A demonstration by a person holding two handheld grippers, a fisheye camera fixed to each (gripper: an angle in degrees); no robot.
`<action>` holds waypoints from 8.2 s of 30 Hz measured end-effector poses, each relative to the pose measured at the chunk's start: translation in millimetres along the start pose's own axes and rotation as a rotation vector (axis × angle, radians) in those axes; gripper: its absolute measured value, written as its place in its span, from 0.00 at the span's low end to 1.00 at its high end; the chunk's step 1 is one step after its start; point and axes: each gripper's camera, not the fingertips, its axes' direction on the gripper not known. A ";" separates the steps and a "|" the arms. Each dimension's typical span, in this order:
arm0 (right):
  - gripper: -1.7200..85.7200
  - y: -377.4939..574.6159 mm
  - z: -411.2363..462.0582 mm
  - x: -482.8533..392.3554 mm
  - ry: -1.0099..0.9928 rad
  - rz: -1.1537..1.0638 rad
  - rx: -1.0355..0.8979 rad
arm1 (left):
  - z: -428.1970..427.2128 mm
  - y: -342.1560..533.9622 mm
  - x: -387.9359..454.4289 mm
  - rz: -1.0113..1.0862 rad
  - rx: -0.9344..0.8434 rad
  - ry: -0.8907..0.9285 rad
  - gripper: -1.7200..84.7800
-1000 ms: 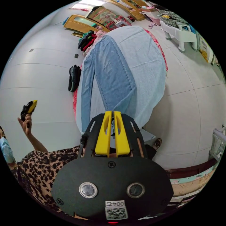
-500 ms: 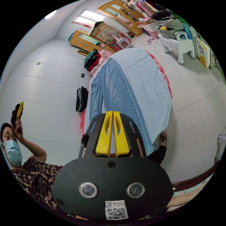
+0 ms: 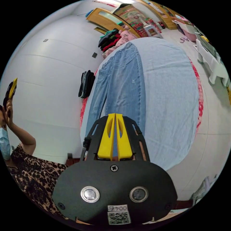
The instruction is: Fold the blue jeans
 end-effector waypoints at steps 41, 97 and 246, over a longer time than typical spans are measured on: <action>0.21 -398.5 269.5 -89.2 0.600 -0.112 0.238 | 377.0 -338.5 -443.0 0.140 -0.020 -0.098 0.18; 0.16 -490.8 249.2 -69.9 0.598 -0.053 0.267 | 465.7 -524.7 -498.9 0.287 0.020 -0.162 0.15; 0.12 -608.7 86.0 8.3 0.279 -0.123 0.121 | 504.4 -384.1 -690.7 -0.317 0.320 0.930 0.23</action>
